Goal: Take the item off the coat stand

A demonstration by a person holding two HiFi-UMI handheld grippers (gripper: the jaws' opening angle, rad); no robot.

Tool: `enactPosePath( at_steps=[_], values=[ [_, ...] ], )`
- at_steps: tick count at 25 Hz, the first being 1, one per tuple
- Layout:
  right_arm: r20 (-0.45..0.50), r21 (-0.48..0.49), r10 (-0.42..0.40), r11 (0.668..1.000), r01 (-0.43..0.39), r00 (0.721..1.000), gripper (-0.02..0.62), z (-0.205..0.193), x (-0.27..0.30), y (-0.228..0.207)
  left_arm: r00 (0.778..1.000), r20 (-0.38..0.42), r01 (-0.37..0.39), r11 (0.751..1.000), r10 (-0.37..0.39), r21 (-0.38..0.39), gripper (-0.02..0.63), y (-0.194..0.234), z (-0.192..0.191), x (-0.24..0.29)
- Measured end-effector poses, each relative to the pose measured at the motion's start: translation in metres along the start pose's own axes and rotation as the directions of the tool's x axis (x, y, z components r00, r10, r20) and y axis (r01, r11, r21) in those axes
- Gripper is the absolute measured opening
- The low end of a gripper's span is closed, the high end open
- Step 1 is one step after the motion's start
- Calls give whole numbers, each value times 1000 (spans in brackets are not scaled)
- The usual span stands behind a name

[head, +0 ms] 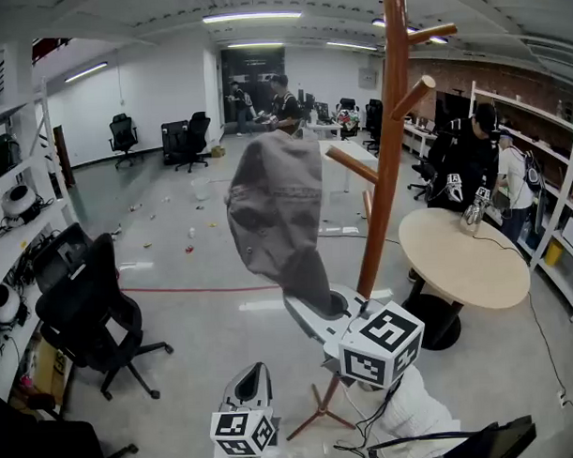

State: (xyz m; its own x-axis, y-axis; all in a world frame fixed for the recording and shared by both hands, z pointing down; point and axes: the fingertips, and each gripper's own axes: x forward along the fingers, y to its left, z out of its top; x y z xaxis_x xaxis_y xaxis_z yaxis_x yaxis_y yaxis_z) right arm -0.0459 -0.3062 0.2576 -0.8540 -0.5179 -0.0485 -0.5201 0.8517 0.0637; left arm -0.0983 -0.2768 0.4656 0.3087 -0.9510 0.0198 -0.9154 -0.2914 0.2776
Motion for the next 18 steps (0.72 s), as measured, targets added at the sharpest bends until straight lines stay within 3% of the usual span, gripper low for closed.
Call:
enactPosePath(
  at_steps=[9,18],
  values=[
    [-42,71,-1,997,4,999,37,-48,-4,21,1000,-7,-16,1000,16,8,-20,17,-4,-9],
    [-50,97,-20,995,24,999,37,-112,-26,38,1000,-14,10,1000,-10,27,-20,-2,-9,-6]
  ],
)
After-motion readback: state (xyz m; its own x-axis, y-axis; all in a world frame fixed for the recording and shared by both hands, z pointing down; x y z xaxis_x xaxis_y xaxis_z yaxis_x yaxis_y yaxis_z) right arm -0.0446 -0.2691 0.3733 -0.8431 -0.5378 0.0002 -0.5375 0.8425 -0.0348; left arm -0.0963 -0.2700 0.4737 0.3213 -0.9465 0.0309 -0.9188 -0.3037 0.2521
